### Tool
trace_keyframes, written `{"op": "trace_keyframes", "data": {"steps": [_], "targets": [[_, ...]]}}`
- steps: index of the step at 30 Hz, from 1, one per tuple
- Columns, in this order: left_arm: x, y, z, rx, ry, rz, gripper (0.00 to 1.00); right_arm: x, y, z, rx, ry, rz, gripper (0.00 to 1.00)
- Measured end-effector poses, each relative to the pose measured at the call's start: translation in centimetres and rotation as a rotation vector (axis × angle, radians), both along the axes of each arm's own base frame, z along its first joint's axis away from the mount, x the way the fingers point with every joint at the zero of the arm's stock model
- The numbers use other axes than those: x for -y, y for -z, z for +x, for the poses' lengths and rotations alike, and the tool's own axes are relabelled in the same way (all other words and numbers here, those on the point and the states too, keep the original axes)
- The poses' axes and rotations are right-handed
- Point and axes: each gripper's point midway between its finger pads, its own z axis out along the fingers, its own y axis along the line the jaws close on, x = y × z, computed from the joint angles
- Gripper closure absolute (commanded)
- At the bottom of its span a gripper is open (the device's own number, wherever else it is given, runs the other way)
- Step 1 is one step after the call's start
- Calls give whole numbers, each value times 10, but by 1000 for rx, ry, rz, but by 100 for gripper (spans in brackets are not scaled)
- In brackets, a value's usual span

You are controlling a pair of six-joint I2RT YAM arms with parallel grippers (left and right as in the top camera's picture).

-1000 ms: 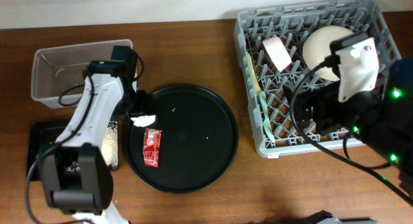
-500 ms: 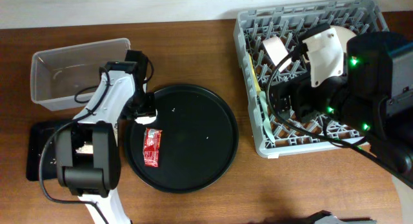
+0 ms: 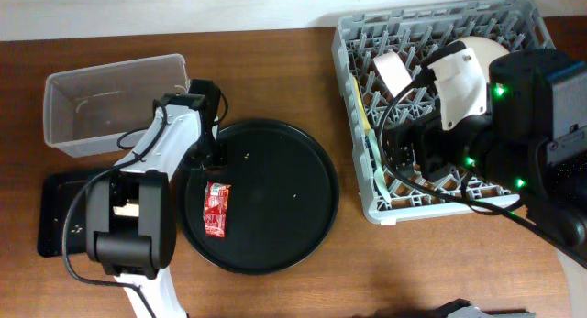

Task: Sort waste into correct bins and load items into the dishwasher rack
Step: 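Reach the left gripper to the white tissue and grasp it, then drop the tissue into the clear plastic bin with the left gripper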

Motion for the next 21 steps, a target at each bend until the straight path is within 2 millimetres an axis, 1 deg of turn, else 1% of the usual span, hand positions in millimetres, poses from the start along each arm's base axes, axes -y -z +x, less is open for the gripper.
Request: {"op": "trace_keyframes", "data": {"steps": [5,8,9,12,13,14,15,17,18,21], "targets": [[3,-1,-9,-38,7,-14,99,0,0,0,0,0,0,2],[4,-12,-11,-51,6,-19,99,0,0,0,0,0,0,2],[4,-21,-9,-43,6,-21,99,0,0,0,0,0,0,2],[3,-65,7,66,7,-17,99,0,0,0,1,-1,0,2],[1,-77,12,105,6,-8,99,0,0,0,0,0,0,2],[-4,-97,20,181,3,11,99,0,0,0,0,0,0,2],[-9,-113,26,242,-5,28,99,0,0,0,0,0,0,2],[-22,-138,38,349,-31,56,99,0,0,0,0,0,0,2],[-30,-150,47,409,-51,71,99,0,0,0,0,0,0,2],[-54,-164,73,530,-112,105,99,0,0,0,-1,0,-1,2]]}}
